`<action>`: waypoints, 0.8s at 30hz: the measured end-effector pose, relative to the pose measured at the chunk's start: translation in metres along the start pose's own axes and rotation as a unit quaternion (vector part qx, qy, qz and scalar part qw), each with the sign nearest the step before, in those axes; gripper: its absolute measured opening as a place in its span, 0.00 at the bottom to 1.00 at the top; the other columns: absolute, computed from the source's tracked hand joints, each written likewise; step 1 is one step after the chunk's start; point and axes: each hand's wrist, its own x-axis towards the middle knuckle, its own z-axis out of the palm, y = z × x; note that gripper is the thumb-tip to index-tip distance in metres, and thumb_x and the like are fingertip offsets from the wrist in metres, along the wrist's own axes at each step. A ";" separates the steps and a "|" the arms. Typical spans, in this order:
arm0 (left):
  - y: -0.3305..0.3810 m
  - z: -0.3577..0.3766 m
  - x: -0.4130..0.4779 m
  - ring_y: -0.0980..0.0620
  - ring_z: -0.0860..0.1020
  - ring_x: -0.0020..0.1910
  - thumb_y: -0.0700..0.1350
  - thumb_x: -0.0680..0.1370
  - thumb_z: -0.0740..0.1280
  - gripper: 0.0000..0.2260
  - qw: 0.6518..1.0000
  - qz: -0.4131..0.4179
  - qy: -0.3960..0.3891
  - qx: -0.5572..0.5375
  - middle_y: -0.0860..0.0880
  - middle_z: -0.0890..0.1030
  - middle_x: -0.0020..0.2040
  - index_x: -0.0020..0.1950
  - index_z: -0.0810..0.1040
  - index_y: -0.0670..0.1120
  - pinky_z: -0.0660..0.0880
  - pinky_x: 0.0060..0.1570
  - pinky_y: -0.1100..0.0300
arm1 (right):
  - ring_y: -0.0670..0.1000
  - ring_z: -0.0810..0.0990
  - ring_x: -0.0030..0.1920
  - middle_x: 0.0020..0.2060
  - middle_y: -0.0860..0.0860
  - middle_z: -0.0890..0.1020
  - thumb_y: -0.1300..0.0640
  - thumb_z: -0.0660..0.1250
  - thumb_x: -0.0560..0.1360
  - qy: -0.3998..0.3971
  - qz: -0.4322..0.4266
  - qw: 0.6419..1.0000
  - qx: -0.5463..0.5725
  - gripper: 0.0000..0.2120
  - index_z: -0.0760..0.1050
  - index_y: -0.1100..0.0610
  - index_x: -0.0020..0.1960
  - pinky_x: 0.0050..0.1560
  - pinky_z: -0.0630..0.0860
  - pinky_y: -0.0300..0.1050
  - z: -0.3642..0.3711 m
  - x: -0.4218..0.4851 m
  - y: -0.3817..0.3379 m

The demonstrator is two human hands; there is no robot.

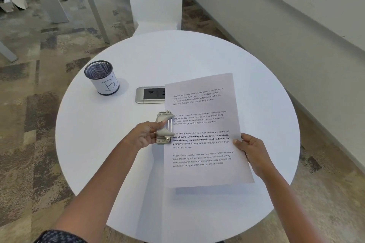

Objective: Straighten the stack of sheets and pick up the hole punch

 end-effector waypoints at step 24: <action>-0.003 0.011 0.002 0.55 0.79 0.21 0.38 0.74 0.66 0.03 0.999 0.030 0.015 -0.019 0.46 0.81 0.28 0.40 0.75 0.40 0.77 0.22 0.64 | 0.46 0.83 0.35 0.35 0.47 0.86 0.67 0.62 0.74 0.005 -0.002 1.000 -0.001 0.10 0.79 0.55 0.48 0.33 0.79 0.39 -0.009 0.000 0.004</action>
